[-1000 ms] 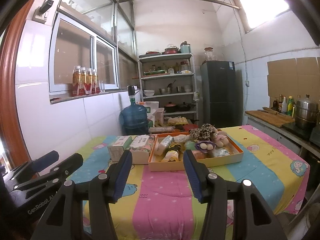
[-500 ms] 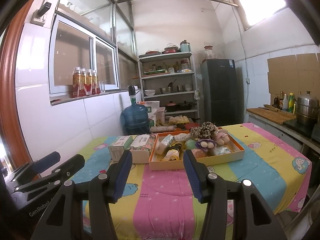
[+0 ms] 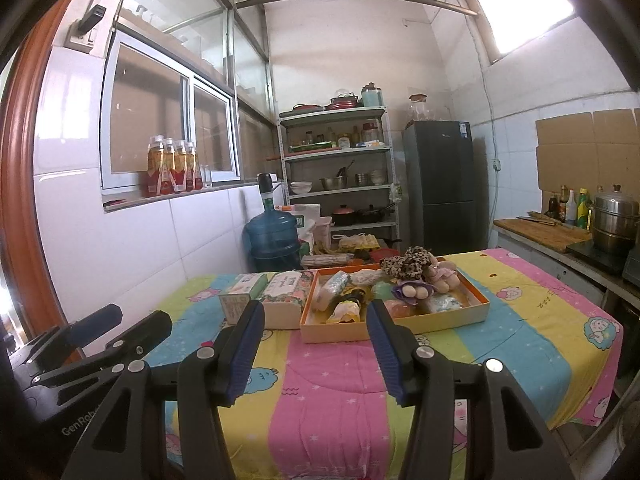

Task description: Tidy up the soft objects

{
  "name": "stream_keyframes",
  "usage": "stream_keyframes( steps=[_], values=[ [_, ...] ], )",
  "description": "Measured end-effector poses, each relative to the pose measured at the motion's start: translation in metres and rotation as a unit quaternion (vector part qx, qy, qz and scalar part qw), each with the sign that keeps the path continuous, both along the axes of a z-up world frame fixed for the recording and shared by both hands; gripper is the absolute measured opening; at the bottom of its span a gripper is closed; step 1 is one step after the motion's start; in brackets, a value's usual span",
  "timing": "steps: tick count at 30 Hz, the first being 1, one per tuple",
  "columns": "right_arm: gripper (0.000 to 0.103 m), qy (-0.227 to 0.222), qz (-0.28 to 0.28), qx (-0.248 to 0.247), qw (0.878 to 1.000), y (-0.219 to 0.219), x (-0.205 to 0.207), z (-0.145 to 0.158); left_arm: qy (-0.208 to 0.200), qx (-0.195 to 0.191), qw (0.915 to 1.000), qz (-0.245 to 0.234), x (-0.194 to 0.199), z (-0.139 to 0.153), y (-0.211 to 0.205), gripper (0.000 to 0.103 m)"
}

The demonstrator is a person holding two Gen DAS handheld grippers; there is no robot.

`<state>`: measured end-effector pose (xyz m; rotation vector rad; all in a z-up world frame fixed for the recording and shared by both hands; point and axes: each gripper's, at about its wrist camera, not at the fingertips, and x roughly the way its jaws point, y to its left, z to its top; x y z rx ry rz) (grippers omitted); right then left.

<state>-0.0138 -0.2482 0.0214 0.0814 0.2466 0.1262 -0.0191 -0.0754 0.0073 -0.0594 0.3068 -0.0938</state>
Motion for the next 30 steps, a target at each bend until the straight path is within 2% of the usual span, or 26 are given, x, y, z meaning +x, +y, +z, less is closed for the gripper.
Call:
stream_keyframes(
  steps=[30],
  values=[
    [0.053,0.001,0.001,0.001,1.0,0.0026,-0.0006,0.0003,0.001,0.001,1.0,0.001,0.0006,-0.0006,0.0029,0.068]
  ],
)
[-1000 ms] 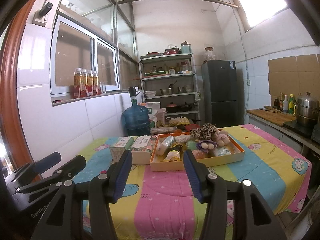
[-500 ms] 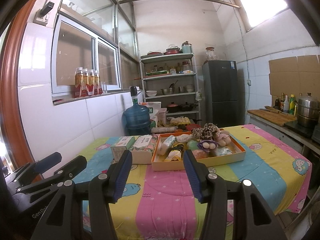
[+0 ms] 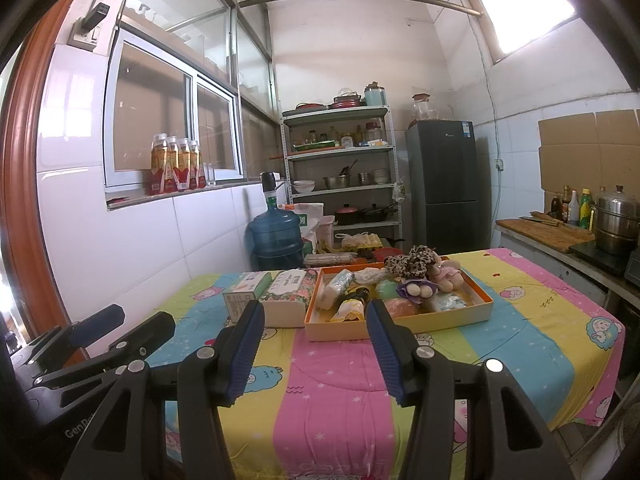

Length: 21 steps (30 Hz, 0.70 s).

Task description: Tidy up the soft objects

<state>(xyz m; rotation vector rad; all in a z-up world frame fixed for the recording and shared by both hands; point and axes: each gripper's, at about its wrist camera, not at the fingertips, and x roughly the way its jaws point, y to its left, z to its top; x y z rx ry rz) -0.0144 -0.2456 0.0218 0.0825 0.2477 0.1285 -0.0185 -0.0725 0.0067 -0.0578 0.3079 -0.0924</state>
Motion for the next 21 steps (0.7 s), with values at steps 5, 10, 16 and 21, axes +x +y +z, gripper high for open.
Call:
stream_keyframes(
  steps=[5,10,16,21],
  values=[
    [0.053,-0.001,0.002,-0.001,1.0,0.0028,-0.0018,0.0003,0.0,0.0,1.0,0.0,0.0,0.0001,-0.0003,0.068],
    [0.053,-0.001,0.003,-0.001,1.0,0.0056,-0.0019,0.0,0.0,0.0,1.0,0.0,-0.0001,0.0003,-0.0004,0.068],
    [0.053,-0.001,0.003,-0.001,1.0,0.004,-0.0014,-0.0002,0.0,0.001,1.0,0.0,-0.0001,0.0003,-0.0006,0.068],
    [0.053,-0.001,0.003,-0.001,1.0,0.0043,-0.0014,-0.0001,0.0,0.001,1.0,0.0,-0.0003,0.0003,-0.0006,0.068]
  ],
)
